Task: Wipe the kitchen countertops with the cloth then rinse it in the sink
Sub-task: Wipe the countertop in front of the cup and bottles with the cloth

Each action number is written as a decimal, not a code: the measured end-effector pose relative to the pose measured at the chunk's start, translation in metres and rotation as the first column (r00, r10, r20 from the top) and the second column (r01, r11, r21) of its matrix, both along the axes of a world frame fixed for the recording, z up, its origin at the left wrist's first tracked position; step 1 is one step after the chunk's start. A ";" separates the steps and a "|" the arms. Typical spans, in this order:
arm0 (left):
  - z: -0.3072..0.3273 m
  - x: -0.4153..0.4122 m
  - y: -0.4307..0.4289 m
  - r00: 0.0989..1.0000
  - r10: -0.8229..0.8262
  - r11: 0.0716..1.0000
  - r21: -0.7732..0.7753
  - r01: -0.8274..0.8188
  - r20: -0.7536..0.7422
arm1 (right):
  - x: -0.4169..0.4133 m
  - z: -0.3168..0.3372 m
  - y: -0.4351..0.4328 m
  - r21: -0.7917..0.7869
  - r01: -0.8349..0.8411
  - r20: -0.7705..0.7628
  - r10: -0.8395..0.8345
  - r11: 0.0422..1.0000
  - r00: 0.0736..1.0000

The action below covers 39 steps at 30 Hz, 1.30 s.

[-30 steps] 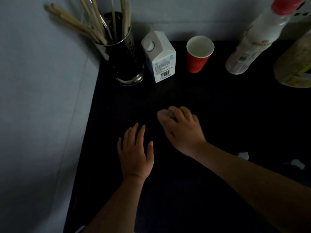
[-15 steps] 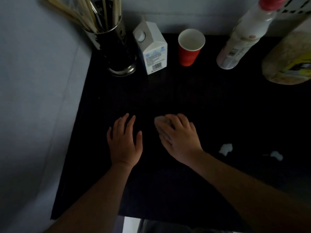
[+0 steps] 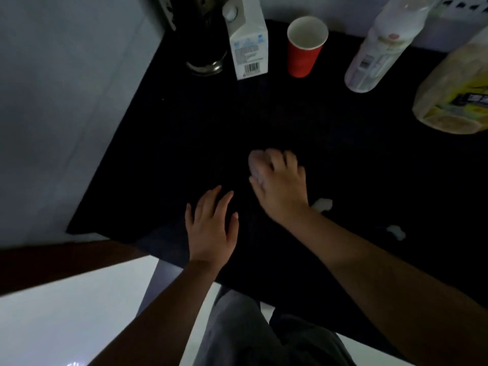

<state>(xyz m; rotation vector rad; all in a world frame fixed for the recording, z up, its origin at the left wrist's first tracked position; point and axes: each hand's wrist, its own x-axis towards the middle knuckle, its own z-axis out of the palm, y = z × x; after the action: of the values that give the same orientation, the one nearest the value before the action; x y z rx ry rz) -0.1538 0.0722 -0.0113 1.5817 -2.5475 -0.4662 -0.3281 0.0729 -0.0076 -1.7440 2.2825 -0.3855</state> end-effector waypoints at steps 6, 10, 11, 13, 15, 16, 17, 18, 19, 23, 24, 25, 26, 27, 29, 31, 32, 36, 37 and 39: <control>-0.006 0.008 0.023 0.993 0.114 0.993 -0.033 -0.113 0.011 | -0.007 -0.002 0.062 -0.007 -0.164 -0.056 0.163 0.986 0.985; -0.009 0.007 0.023 0.992 0.125 0.990 -0.062 -0.125 0.002 | -0.002 -0.004 -0.004 0.037 0.025 -0.017 -0.024 0.999 1.000; -0.010 0.008 0.023 0.992 0.125 0.990 -0.070 -0.125 0.000 | 0.004 -0.006 -0.009 0.028 0.006 -0.020 -0.005 1.000 1.000; -0.011 0.008 0.023 0.992 0.126 0.989 -0.077 -0.126 -0.008 | 0.014 -0.008 0.004 -0.003 -0.071 -0.038 0.071 0.997 0.997; -0.012 0.009 0.022 0.992 0.127 0.990 -0.068 -0.127 -0.001 | 0.025 -0.009 0.039 -0.045 -0.140 -0.061 0.137 0.989 0.989; -0.012 0.009 0.022 0.992 0.126 0.990 -0.061 -0.126 0.006 | 0.031 -0.009 0.060 -0.059 -0.164 -0.058 0.161 0.985 0.985; -0.012 0.009 0.022 0.992 0.125 0.991 -0.058 -0.124 0.011 | 0.035 -0.009 0.082 -0.066 -0.182 -0.051 0.179 0.981 0.983; -0.012 0.010 0.022 0.993 0.120 0.991 -0.060 -0.119 0.010 | 0.035 -0.010 0.103 -0.075 -0.196 -0.046 0.193 0.978 0.980; -0.012 0.009 0.022 0.994 0.113 0.992 -0.062 -0.113 0.001 | 0.032 -0.011 0.121 -0.080 -0.209 -0.039 0.206 0.975 0.978; -0.019 0.012 0.021 0.994 0.102 0.991 -0.081 -0.105 -0.042 | 0.009 -0.009 0.129 -0.090 -0.142 -0.050 0.138 0.986 0.989; -0.021 0.013 0.020 0.994 0.099 0.991 -0.082 -0.103 -0.047 | 0.008 -0.006 0.116 -0.075 -0.056 -0.069 0.051 0.996 0.996; -0.023 0.013 0.020 0.994 0.098 0.991 -0.082 -0.102 -0.052 | 0.012 -0.005 0.103 -0.054 0.042 -0.080 -0.046 0.998 0.996; -0.024 0.013 0.020 0.994 0.097 0.991 -0.083 -0.102 -0.058 | 0.019 -0.004 0.092 -0.028 0.117 -0.081 -0.119 0.993 0.990; -0.024 0.013 0.020 0.994 0.093 0.991 -0.085 -0.098 -0.060 | 0.029 -0.005 0.087 -0.019 0.154 -0.084 -0.155 0.988 0.984; -0.022 0.014 0.022 0.996 0.068 0.994 -0.084 -0.073 -0.059 | 0.052 -0.005 0.098 -0.040 0.137 -0.087 -0.140 0.990 0.986; -0.019 0.014 0.021 0.998 0.000 0.998 -0.061 -0.004 -0.066 | 0.069 -0.008 0.132 -0.089 0.083 -0.082 -0.091 0.993 0.992; -0.016 0.014 0.021 0.995 -0.066 0.997 -0.045 0.063 -0.073 | 0.071 -0.010 0.149 -0.098 0.081 -0.075 -0.088 0.992 0.993; -0.007 -0.007 0.004 0.890 -0.453 0.891 -0.049 0.451 -0.053 | 0.034 -0.011 0.167 -0.077 0.391 -0.086 -0.397 0.917 0.914; -0.006 -0.018 -0.005 0.879 -0.475 0.879 -0.065 0.472 -0.036 | 0.019 -0.009 0.153 -0.082 0.489 -0.086 -0.495 0.868 0.865; -0.009 -0.041 -0.024 0.912 -0.411 0.910 -0.066 0.410 0.000 | -0.009 -0.008 0.112 -0.074 0.623 -0.055 -0.627 0.779 0.777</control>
<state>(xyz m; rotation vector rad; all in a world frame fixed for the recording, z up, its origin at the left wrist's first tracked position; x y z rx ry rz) -0.1945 0.0486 -0.0198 1.0083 -2.8541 -0.4212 -0.3370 0.1851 -0.0152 -0.9636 2.8937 -0.5007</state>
